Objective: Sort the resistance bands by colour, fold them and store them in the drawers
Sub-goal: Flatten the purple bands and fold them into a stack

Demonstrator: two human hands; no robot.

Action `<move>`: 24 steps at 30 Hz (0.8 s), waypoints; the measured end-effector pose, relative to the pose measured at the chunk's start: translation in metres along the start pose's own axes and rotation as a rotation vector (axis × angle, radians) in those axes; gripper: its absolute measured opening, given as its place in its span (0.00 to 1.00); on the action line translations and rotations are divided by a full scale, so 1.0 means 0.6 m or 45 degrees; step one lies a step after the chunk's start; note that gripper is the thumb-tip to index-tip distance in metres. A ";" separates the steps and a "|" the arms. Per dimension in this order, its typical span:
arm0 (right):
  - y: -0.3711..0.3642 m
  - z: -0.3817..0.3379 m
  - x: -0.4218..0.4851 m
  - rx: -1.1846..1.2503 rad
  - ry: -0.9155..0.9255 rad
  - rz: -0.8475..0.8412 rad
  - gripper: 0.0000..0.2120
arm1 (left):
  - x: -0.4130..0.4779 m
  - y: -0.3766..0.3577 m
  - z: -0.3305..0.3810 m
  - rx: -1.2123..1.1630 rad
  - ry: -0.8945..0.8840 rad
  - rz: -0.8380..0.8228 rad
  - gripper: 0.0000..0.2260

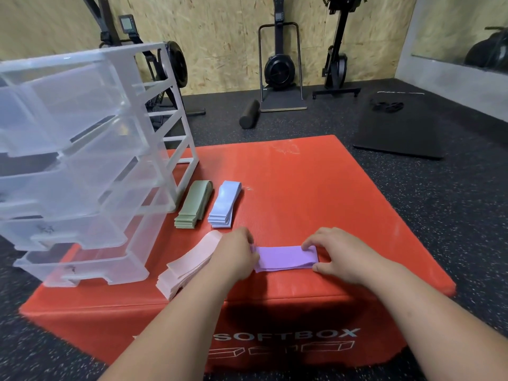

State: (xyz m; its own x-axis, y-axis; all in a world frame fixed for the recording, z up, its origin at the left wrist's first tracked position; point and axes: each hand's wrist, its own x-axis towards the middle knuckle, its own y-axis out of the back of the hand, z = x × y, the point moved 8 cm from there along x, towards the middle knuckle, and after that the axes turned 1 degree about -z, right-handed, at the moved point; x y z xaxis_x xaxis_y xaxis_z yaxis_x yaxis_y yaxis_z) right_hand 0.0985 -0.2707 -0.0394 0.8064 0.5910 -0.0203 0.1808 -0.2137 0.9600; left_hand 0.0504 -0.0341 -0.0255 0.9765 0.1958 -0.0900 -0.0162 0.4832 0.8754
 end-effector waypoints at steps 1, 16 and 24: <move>-0.001 0.001 0.000 0.001 0.002 -0.003 0.21 | -0.002 -0.002 0.005 0.091 -0.036 -0.003 0.11; 0.002 -0.011 0.006 -0.021 0.010 0.019 0.21 | -0.009 -0.034 0.058 0.442 -0.639 -0.212 0.30; 0.003 -0.008 0.011 -0.014 0.049 -0.021 0.22 | -0.010 -0.029 0.050 0.383 -0.726 -0.162 0.27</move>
State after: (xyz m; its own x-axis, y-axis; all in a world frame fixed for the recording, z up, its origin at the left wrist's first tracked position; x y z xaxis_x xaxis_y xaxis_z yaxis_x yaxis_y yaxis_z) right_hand 0.1013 -0.2637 -0.0365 0.7812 0.6238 -0.0256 0.1874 -0.1951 0.9627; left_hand 0.0515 -0.0694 -0.0260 0.9290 -0.3699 -0.0081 0.0869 0.1968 0.9766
